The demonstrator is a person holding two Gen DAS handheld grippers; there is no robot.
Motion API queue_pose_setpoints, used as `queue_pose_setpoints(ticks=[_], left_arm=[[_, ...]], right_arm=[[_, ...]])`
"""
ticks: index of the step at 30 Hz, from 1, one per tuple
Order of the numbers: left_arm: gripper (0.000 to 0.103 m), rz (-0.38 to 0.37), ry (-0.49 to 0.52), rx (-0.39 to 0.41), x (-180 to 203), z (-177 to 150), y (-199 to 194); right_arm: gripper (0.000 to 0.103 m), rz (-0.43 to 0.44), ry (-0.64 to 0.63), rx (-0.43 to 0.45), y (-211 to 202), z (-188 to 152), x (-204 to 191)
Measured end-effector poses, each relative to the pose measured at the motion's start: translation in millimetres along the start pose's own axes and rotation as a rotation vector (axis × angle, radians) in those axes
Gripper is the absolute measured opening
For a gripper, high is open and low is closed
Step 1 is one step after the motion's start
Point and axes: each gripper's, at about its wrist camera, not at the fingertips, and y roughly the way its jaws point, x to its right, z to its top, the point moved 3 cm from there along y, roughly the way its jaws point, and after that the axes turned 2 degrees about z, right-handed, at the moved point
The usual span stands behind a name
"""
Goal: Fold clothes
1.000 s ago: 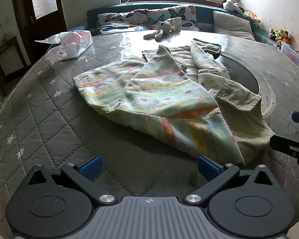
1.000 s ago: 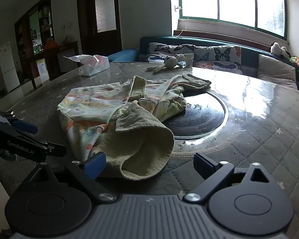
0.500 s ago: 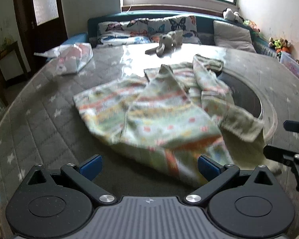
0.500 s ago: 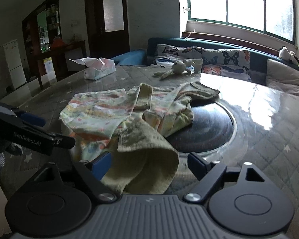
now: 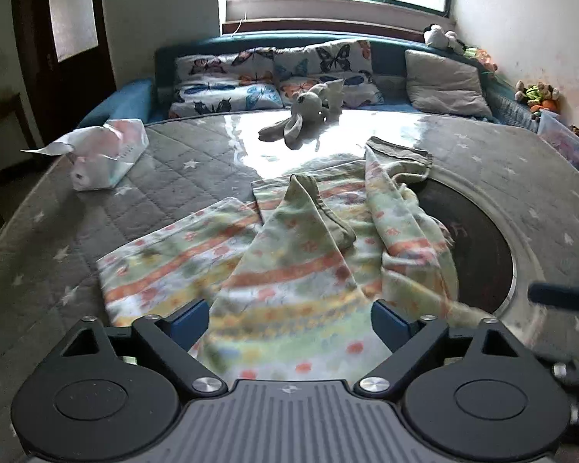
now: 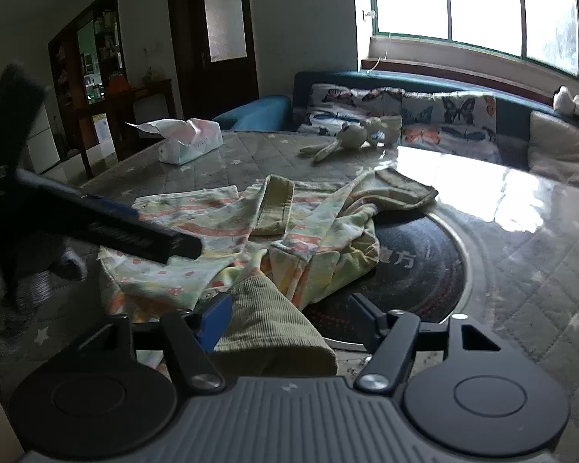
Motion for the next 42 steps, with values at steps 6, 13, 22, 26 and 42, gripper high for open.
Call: queue_pose_setpoints(ticks=[6, 13, 22, 26, 42], left_arm=[[0.081, 0.024, -0.010, -0.015, 4.1, 26.7, 36.7], [0.061, 0.067, 0.026, -0.048, 9.5, 45.2, 79.8], [0.006, 0.067, 0.001, -0.008, -6.0, 45.4, 74.4], [0.005, 0.050, -0.051, 0.064, -23.7, 43.1, 37.3], [0.004, 0.171, -0.312, 0.180, -150.2, -43.4, -103.5]], right_arm=[[0.057, 0.031, 0.012, -0.019, 16.1, 3.8, 1.7], [0.054, 0.054, 0.017, -0.042, 30.7, 4.0, 1.8], [0.045, 0.052, 0.033, -0.060, 36.9, 2.2, 4.7], [0.037, 0.045, 0.030, -0.066, 34.8, 0.5, 2.7], [0.008, 0.085, -0.030, -0.081, -9.0, -11.4, -20.2]])
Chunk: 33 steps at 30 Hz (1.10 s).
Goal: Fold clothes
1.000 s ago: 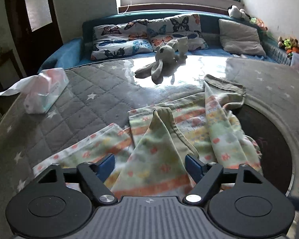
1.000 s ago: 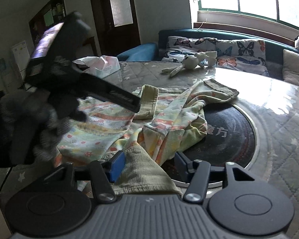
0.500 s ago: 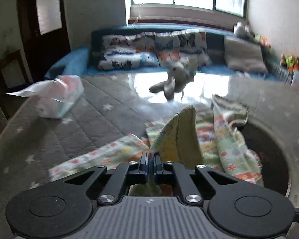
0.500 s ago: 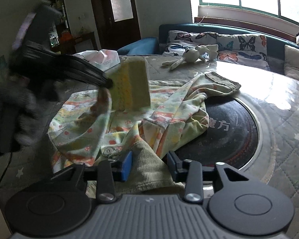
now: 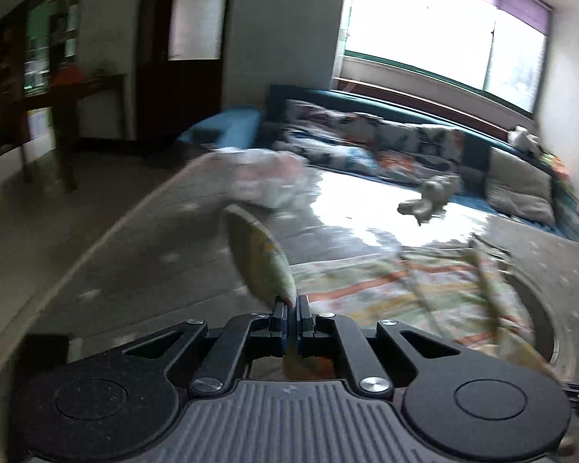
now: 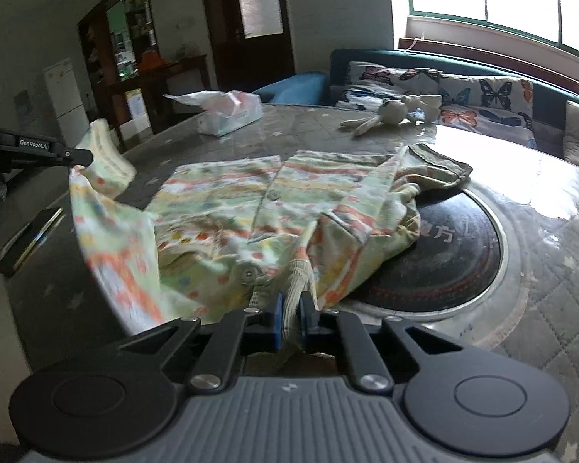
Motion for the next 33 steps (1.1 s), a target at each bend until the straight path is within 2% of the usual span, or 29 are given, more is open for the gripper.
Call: queue_pose_setpoints(ticks=[5, 8, 10, 11, 15, 16, 19, 25, 29, 33], left_arm=[[0.004, 0.111, -0.005, 0.000, -39.3, -9.0, -12.7], [0.005, 0.159, -0.005, -0.039, -56.2, -16.1, -6.8], [0.005, 0.181, 0.000, -0.082, -61.0, -21.6, 1.6], [0.009, 0.191, 0.003, -0.103, -62.6, -24.3, 5.7], [0.011, 0.214, 0.011, -0.150, -62.8, -31.7, 13.0], [0.015, 0.214, 0.016, -0.148, -61.4, -32.2, 11.7], [0.051, 0.230, 0.034, -0.130, -58.4, -27.9, 8.0], [0.058, 0.247, 0.020, -0.105, -63.5, -14.9, 3.9], [0.068, 0.215, 0.027, -0.116, -55.2, -14.0, 9.9], [0.068, 0.177, 0.031, -0.133, -42.1, -13.3, 20.9]], right_arm=[[0.007, 0.062, -0.043, -0.057, -17.9, -13.2, -17.4], [0.010, 0.094, -0.052, -0.081, -27.2, -19.3, -25.4], [0.014, 0.103, -0.035, -0.071, -32.3, -14.1, -21.3], [0.016, 0.107, -0.026, -0.066, -34.9, -11.5, -19.3], [0.017, 0.101, 0.012, -0.030, -43.2, 4.2, -6.2], [0.017, 0.083, 0.013, -0.019, -43.6, 8.9, -2.1], [0.017, 0.036, 0.037, 0.010, -38.2, 27.4, 17.8], [0.017, -0.051, 0.067, 0.025, -6.1, 62.8, 53.7], [0.017, -0.081, 0.073, 0.024, 22.3, 88.6, 71.9], [0.023, -0.104, 0.088, 0.018, 53.3, 112.8, 89.2]])
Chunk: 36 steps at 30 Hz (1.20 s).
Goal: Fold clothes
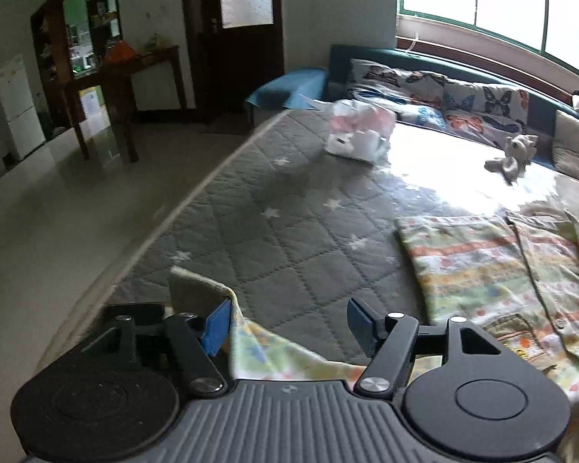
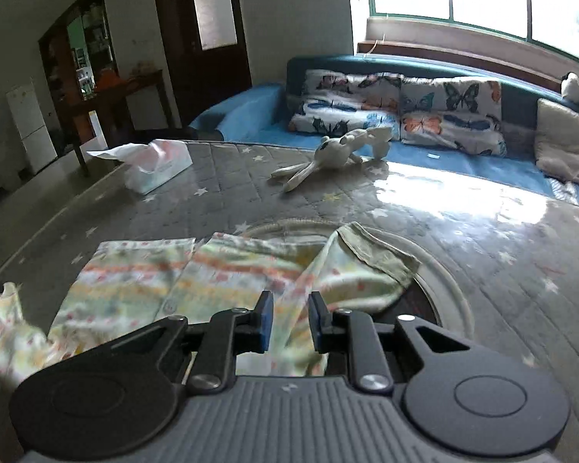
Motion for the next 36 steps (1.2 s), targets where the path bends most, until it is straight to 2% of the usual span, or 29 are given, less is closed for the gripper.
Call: queue_pose_setpoints(ticks=[5, 12, 14, 15, 16, 17, 21, 27, 32, 36], left_arm=[[0.071, -0.029, 0.002, -0.014, 11.8, 3.1, 8.8], [0.073, -0.024, -0.016, -0.044, 9.3, 1.0, 18.6], [0.073, -0.022, -0.021, -0.052, 8.9, -0.9, 20.7], [0.073, -0.022, -0.022, -0.056, 8.9, -1.7, 21.4], [0.073, -0.023, -0.023, -0.056, 9.2, -2.1, 21.2], [0.073, -0.025, -0.023, -0.056, 9.6, -2.6, 20.9], [0.073, -0.044, -0.024, -0.049, 15.5, -1.7, 19.1], [0.073, -0.124, 0.008, -0.029, 39.5, -3.5, 9.5], [0.073, -0.197, 0.061, -0.015, 64.7, -6.9, -2.1], [0.073, -0.259, 0.120, -0.008, 86.3, -11.6, -13.3]], right_arm=[[0.025, -0.013, 0.035, -0.040, 46.1, 12.9, 8.1], [0.025, -0.033, 0.080, -0.099, 108.8, 26.7, 18.3], [0.023, -0.056, 0.085, -0.087, 104.1, 24.6, 22.5], [0.010, -0.068, 0.087, -0.080, 101.8, 23.6, 24.6], [0.004, -0.079, 0.090, -0.074, 99.4, 22.5, 26.7], [0.003, -0.090, 0.092, -0.068, 97.0, 21.5, 28.9], [0.002, -0.137, 0.102, -0.041, 86.6, 17.3, 37.5], [0.002, -0.288, 0.109, 0.061, 5.0, 5.0, 67.0], [0.002, -0.386, 0.149, 0.091, -56.2, -34.2, 89.0], [0.003, -0.442, 0.195, 0.044, -82.7, -84.0, 99.1]])
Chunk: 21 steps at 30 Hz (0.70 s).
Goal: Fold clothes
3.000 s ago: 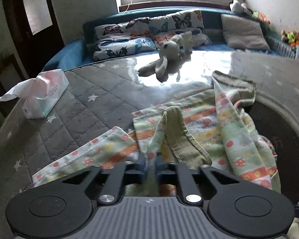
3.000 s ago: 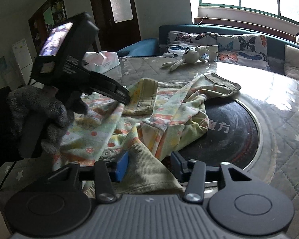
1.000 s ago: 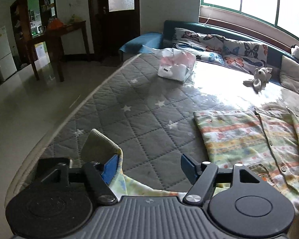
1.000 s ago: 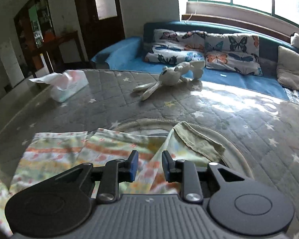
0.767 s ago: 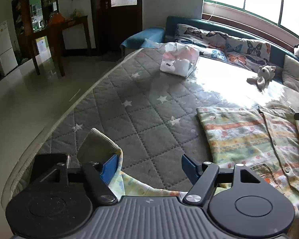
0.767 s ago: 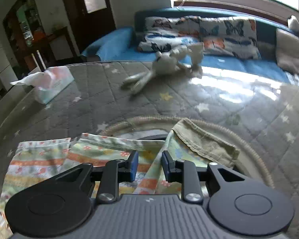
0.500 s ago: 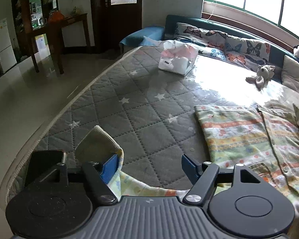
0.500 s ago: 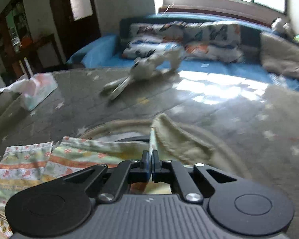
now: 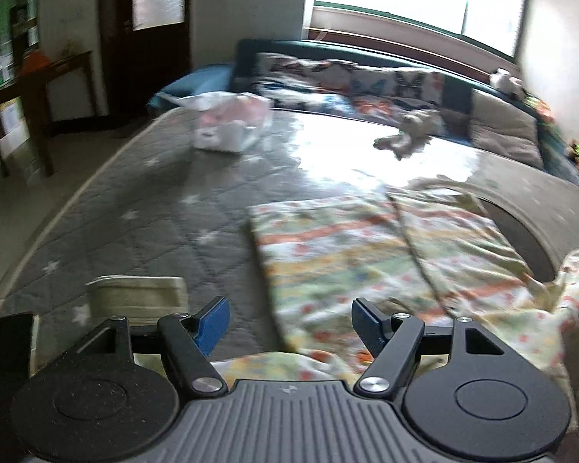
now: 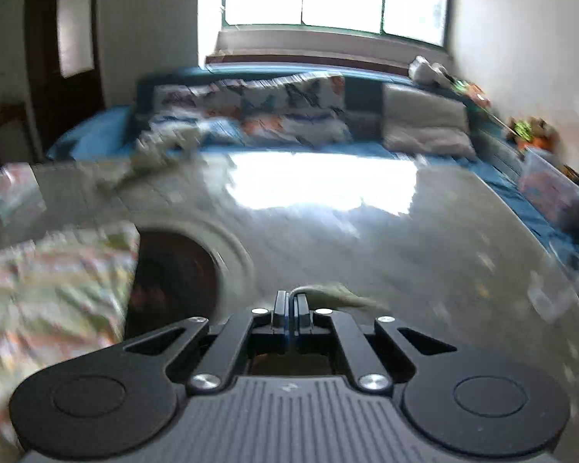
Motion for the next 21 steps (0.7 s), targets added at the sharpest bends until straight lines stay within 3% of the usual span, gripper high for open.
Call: queue_pose_setpoints(ticks=[6, 9, 13, 15, 21], left_arm=[[0.073, -0.107, 0.101, -0.016, 36.7, -10.8, -10.2], [0.073, -0.160, 0.168, -0.017, 56.8, -20.2, -17.2], [0.073, -0.232, 0.218, -0.033, 75.1, -33.1, -24.6], [0.073, -0.259, 0.244, -0.046, 81.4, -40.7, -28.5], [0.072, -0.342, 0.339, -0.066, 89.8, -62.1, -51.7]], right_arm=[[0.012, -0.043, 0.073, -0.088, -9.7, -56.2, 32.8], [0.020, -0.073, 0.067, -0.074, -15.3, -59.9, 39.2], [0.022, -0.060, 0.067, -0.072, -8.3, -59.4, 39.7], [0.034, -0.054, 0.066, -0.071, -4.8, -59.1, 40.0], [0.034, -0.036, 0.066, -0.069, 5.6, -58.3, 40.7]])
